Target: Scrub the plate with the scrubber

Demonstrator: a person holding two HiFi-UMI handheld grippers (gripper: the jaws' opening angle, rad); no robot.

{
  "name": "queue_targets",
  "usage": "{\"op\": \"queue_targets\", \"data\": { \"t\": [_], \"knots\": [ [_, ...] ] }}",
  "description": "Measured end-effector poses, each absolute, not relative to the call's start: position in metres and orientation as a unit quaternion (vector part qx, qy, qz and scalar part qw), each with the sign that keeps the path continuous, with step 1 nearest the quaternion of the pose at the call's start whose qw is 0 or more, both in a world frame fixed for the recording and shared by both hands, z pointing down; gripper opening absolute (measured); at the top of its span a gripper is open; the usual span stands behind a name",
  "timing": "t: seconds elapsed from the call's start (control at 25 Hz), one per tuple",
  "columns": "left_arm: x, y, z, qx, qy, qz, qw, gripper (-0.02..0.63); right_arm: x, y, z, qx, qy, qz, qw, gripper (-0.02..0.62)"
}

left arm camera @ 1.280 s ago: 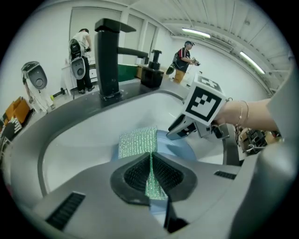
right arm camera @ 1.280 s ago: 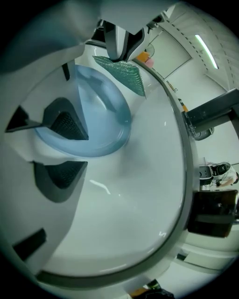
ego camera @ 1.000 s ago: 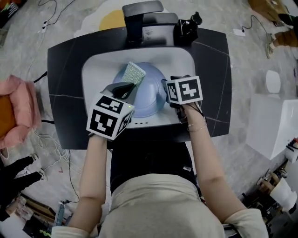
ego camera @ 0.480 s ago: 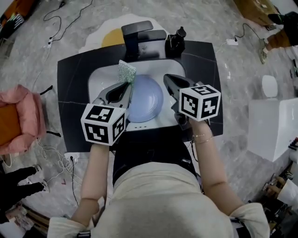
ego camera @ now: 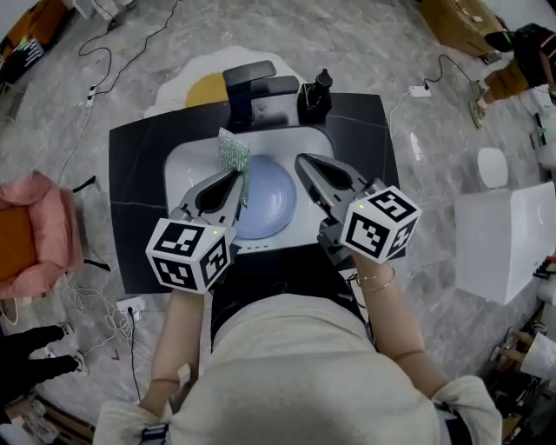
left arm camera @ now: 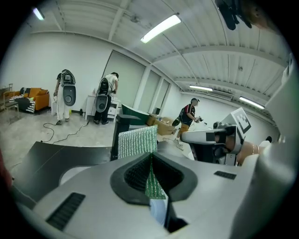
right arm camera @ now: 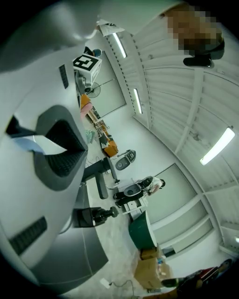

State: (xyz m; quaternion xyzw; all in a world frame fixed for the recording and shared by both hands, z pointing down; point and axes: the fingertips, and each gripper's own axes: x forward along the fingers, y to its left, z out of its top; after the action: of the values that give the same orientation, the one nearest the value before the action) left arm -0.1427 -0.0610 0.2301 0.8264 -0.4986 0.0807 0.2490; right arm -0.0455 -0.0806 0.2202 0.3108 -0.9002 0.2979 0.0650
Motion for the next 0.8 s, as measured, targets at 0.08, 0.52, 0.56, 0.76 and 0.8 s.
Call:
{"op": "queue_targets", "data": {
  "t": [0.08, 0.52, 0.56, 0.76, 0.8],
  "knots": [
    [-0.142, -0.056, 0.229, 0.826, -0.498, 0.075, 0.253, 0.034, -0.048, -0.075, 0.219, 0.302, -0.903, 0.3, 0.062, 0.006],
    [-0.141, -0.034, 0.233, 0.819, -0.492, 0.057, 0.289, 0.034, -0.073, -0.046, 0.215, 0.256, -0.906, 0.337, 0.032, 0.005],
    [-0.14, -0.033, 0.232, 0.821, -0.491, 0.059, 0.286, 0.034, -0.072, -0.045, 0.216, 0.258, -0.905, 0.338, 0.03, 0.005],
    [-0.139, -0.031, 0.231, 0.823, -0.491, 0.066, 0.279, 0.034, -0.064, -0.042, 0.226, 0.274, -0.895, 0.35, 0.03, 0.005],
    [-0.139, -0.031, 0.232, 0.823, -0.491, 0.067, 0.279, 0.034, -0.063, -0.042, 0.227, 0.276, -0.894, 0.352, 0.031, 0.005]
  ]
}}
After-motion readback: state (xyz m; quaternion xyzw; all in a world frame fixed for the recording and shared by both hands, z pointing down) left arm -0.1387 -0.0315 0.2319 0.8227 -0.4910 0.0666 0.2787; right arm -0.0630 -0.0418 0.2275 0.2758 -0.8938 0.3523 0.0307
